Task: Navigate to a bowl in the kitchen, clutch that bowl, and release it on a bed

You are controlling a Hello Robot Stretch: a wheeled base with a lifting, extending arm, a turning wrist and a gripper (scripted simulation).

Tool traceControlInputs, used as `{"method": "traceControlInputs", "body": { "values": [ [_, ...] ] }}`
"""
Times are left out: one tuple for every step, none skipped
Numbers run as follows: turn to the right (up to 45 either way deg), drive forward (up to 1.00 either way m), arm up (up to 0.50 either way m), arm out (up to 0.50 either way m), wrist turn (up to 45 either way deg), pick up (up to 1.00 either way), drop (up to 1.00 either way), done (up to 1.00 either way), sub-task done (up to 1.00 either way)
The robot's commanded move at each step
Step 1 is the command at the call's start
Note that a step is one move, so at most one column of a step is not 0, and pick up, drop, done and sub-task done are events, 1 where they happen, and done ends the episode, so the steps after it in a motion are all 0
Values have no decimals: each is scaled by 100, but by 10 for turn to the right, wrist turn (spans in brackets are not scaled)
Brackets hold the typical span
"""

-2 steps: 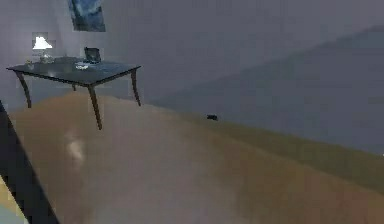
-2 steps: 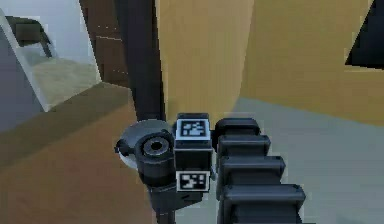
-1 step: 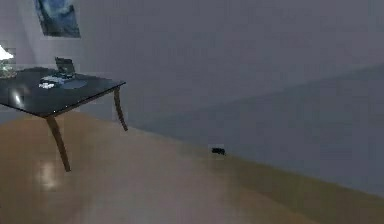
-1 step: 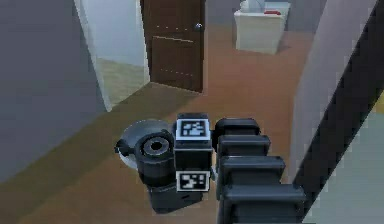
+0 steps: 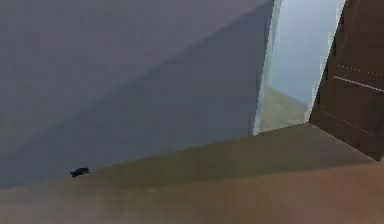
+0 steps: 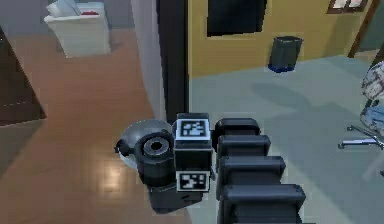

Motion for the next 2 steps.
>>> {"method": "traceControlInputs", "body": {
  "values": [
    [390,0,0,0,0,0,0,0,0],
    [0,70,0,0,0,0,0,0,0]
  ]
}}
